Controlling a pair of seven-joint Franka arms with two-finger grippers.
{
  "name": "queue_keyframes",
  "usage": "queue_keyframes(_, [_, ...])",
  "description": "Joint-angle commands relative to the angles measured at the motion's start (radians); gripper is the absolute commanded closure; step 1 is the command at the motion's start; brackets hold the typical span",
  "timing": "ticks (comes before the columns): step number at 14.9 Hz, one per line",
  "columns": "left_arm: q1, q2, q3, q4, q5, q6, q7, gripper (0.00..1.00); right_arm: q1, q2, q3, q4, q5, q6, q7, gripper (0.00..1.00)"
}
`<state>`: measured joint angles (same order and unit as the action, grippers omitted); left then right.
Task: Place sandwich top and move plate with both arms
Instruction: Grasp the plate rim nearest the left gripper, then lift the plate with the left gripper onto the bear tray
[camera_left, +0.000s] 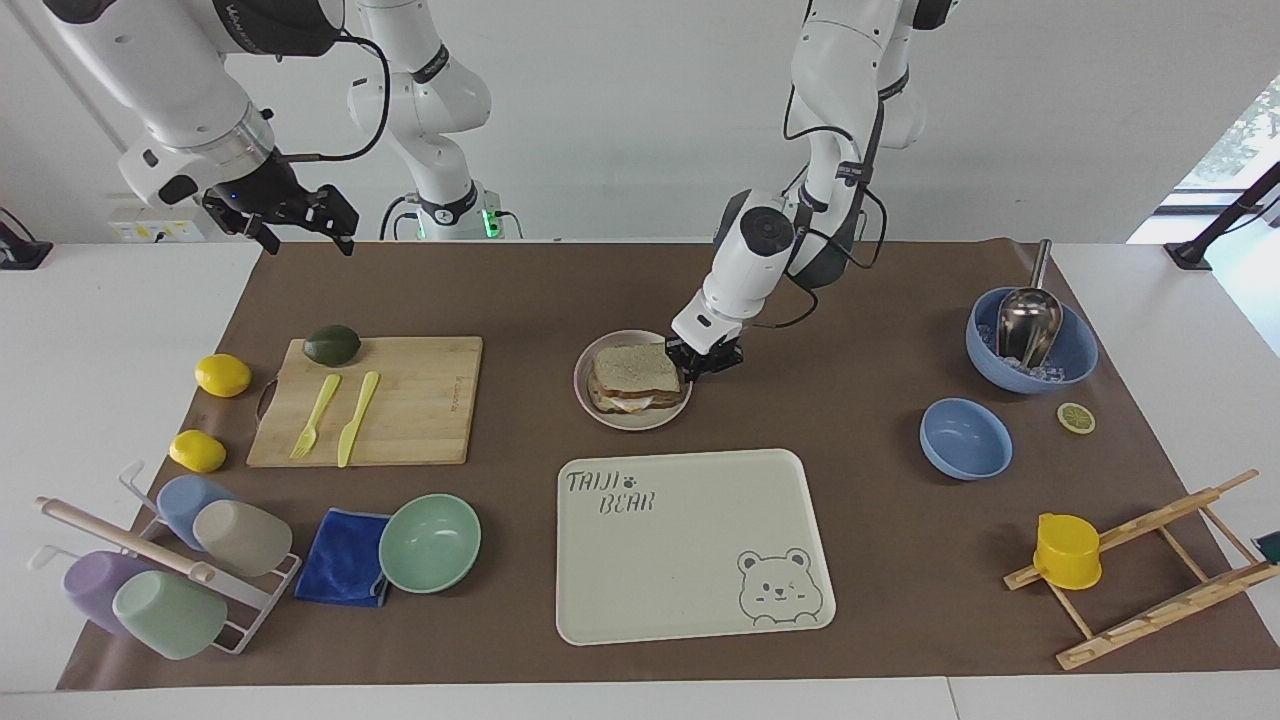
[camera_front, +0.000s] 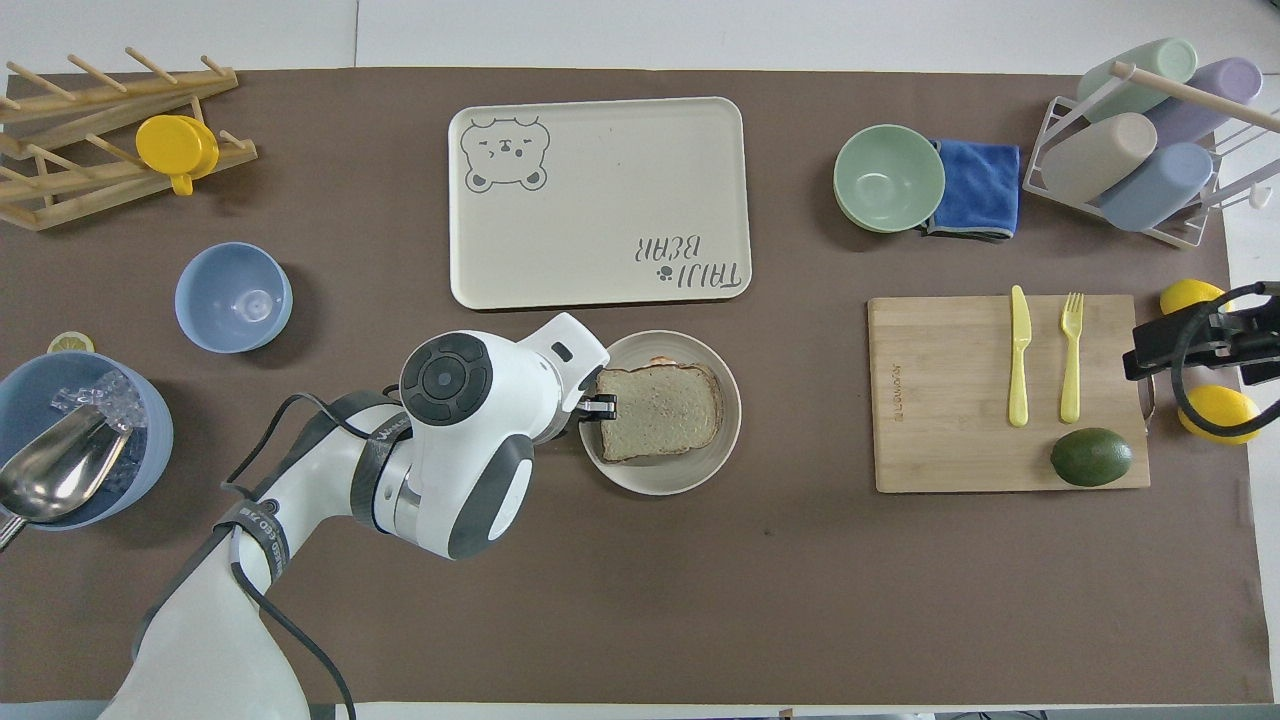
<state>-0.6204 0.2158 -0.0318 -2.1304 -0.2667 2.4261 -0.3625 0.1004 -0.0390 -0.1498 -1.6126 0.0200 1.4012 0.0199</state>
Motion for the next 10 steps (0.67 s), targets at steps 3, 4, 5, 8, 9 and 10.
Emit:
queue_keyframes(3, [-0.013,-0.019,0.013,-0.022,-0.043,-0.012,-0.013,1.00,-0.001,-0.006,0.001,-0.009,-0.006,-0.004,-0.009,0.00])
queue_keyframes(4, [-0.012,-0.019,0.013,-0.020,-0.043,-0.013,-0.018,1.00,-0.001,-0.006,0.001,-0.009,-0.006,-0.004,-0.009,0.00])
queue_keyframes(5, [-0.009,-0.019,0.013,-0.019,-0.055,-0.016,-0.023,1.00,-0.001,-0.006,0.001,-0.009,-0.006,-0.004,-0.009,0.00])
queue_keyframes(8, [0.004,-0.036,0.018,0.007,-0.106,-0.077,-0.021,1.00,-0.001,-0.006,0.001,-0.009,-0.006,-0.004,-0.009,0.00])
queue_keyframes(9, [0.014,-0.047,0.020,0.026,-0.106,-0.114,-0.021,1.00,-0.001,-0.006,0.001,-0.009,-0.006,-0.004,-0.009,0.00])
queue_keyframes(10, [0.037,-0.055,0.020,0.052,-0.106,-0.158,-0.021,1.00,-0.001,-0.006,0.001,-0.009,-0.006,-0.004,-0.009,0.00])
